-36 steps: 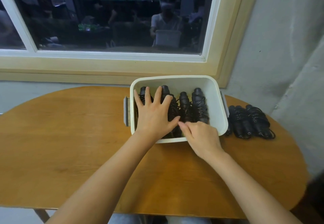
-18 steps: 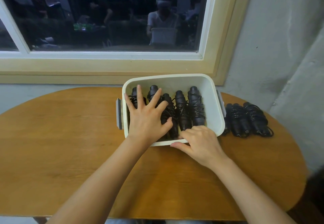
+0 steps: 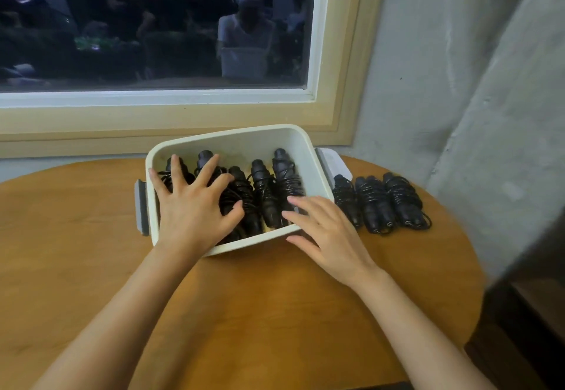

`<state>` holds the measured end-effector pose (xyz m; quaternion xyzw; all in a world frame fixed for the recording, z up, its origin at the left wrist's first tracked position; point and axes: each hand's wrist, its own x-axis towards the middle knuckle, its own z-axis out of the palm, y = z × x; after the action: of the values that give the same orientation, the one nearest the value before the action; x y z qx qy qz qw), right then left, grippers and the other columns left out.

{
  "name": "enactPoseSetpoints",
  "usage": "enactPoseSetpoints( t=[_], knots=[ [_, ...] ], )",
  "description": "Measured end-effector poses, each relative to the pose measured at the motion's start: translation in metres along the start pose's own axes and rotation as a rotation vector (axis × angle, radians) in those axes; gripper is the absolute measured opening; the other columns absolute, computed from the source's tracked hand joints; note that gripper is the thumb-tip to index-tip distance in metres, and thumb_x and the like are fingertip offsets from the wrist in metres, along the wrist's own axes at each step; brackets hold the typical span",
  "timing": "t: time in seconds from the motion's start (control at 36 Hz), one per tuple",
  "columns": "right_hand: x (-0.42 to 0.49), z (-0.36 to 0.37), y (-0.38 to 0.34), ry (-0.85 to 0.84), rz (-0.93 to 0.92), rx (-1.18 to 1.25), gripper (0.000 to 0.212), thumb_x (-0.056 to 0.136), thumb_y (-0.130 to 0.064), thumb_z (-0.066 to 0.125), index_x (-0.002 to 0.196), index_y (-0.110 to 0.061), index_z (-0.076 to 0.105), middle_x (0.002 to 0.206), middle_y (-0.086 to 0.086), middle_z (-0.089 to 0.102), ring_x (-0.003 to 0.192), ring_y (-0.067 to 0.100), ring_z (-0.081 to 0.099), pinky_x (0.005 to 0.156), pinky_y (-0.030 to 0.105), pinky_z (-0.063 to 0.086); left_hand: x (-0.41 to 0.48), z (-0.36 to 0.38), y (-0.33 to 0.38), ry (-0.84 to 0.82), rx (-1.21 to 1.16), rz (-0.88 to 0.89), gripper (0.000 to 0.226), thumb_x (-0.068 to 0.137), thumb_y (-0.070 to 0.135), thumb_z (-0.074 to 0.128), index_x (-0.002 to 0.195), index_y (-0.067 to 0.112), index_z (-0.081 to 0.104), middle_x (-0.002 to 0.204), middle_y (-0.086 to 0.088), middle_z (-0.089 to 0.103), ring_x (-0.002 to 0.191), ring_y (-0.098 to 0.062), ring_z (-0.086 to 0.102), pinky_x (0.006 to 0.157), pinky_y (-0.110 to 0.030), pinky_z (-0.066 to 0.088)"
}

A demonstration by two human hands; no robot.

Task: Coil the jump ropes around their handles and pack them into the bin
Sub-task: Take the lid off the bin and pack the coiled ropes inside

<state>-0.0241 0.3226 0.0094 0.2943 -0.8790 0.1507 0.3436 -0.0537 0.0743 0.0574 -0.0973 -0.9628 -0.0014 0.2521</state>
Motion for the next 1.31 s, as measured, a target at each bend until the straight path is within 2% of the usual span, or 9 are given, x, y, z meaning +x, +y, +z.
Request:
enactPoseSetpoints(
  t=[0.14,0.25,0.53,0.67,0.75,0.94,1.08,1.17,1.31],
  knots=[
    [-0.012,-0.009,0.026,0.276,0.376,-0.218,0.036,0.094,-0.024,0.056,0.129,-0.012,0.061,0.134,0.01,0.055,0.119,0.024,0.048,0.099,0.034,0.043,0.001,-0.001,-0.012,-0.025,0.008,-0.018,0.069,0.082,0.07,0.024,0.133,0.036,0.057,0.159,0.005,0.033,0.145,-0.051,0.012,0.111,-0.073,-0.001],
    [-0.006,-0.007,0.051,-0.128,0.781,-0.325,0.069,0.093,-0.046,0.059,0.151,-0.02,0.031,0.143,0.013,0.043,0.122,0.031,0.047,0.089,0.041,0.05,0.002,-0.002,-0.024,-0.043,0.014,-0.03,0.07,0.082,0.071,0.024,0.133,0.037,0.056,0.159,0.005,0.032,0.146,-0.05,0.012,0.111,-0.073,0.0],
    [0.022,0.033,0.07,-0.618,0.789,-0.583,0.093,0.09,-0.071,0.045,0.158,-0.024,0.002,0.143,0.021,0.041,0.129,0.032,0.04,0.096,0.036,0.041,0.003,-0.003,-0.04,-0.054,-0.004,-0.024,0.068,0.082,0.073,0.026,0.13,0.037,0.059,0.157,0.006,0.036,0.144,-0.052,0.016,0.11,-0.074,0.002],
    [0.029,0.036,0.064,-0.641,0.877,-0.539,0.069,0.094,-0.04,0.063,0.147,-0.024,0.023,0.128,0.017,0.052,0.118,0.03,0.045,0.069,0.031,0.039,0.0,-0.003,-0.039,-0.045,0.002,-0.009,0.067,0.083,0.073,0.027,0.129,0.037,0.06,0.157,0.006,0.037,0.144,-0.053,0.017,0.11,-0.075,0.004],
    [0.029,0.031,0.061,-0.635,0.964,-0.414,0.07,0.094,-0.04,0.06,0.149,-0.023,0.019,0.13,0.017,0.053,0.122,0.033,0.044,0.07,0.034,0.039,-0.001,-0.003,-0.039,-0.033,-0.003,0.005,0.067,0.083,0.072,0.028,0.129,0.036,0.06,0.156,0.005,0.038,0.143,-0.053,0.017,0.11,-0.075,0.004],
    [0.022,0.017,0.072,-0.524,1.137,-0.052,0.074,0.095,-0.044,0.059,0.153,-0.025,0.017,0.132,0.014,0.057,0.113,0.035,0.059,0.082,0.04,0.051,-0.005,-0.003,-0.04,-0.012,-0.028,0.023,0.065,0.083,0.07,0.03,0.129,0.034,0.061,0.156,0.004,0.038,0.143,-0.054,0.016,0.11,-0.075,0.002],
    [0.013,0.001,0.069,-0.099,1.362,0.655,0.074,0.093,-0.024,0.068,0.154,-0.022,0.024,0.146,0.011,0.046,0.119,0.031,0.053,0.09,0.046,0.051,-0.007,-0.003,-0.04,0.002,-0.038,0.035,0.065,0.084,0.069,0.03,0.128,0.034,0.062,0.156,0.003,0.038,0.144,-0.054,0.015,0.111,-0.075,0.001],
    [0.017,-0.017,0.055,0.061,1.294,0.822,0.076,0.092,-0.022,0.069,0.154,-0.026,0.025,0.148,0.009,0.044,0.121,0.028,0.055,0.09,0.046,0.053,-0.007,-0.004,-0.039,0.002,-0.035,0.036,0.065,0.083,0.069,0.03,0.129,0.034,0.062,0.156,0.003,0.038,0.144,-0.054,0.015,0.111,-0.075,0.0],
    [0.045,-0.059,0.011,0.286,1.062,0.977,0.068,0.09,-0.022,0.07,0.147,-0.031,0.035,0.119,0.002,0.066,0.101,0.018,0.069,0.087,0.038,0.057,-0.009,-0.004,-0.039,-0.001,-0.022,0.041,0.065,0.084,0.07,0.031,0.13,0.036,0.06,0.157,0.003,0.037,0.144,-0.054,0.013,0.11,-0.076,0.001]
  ],
)
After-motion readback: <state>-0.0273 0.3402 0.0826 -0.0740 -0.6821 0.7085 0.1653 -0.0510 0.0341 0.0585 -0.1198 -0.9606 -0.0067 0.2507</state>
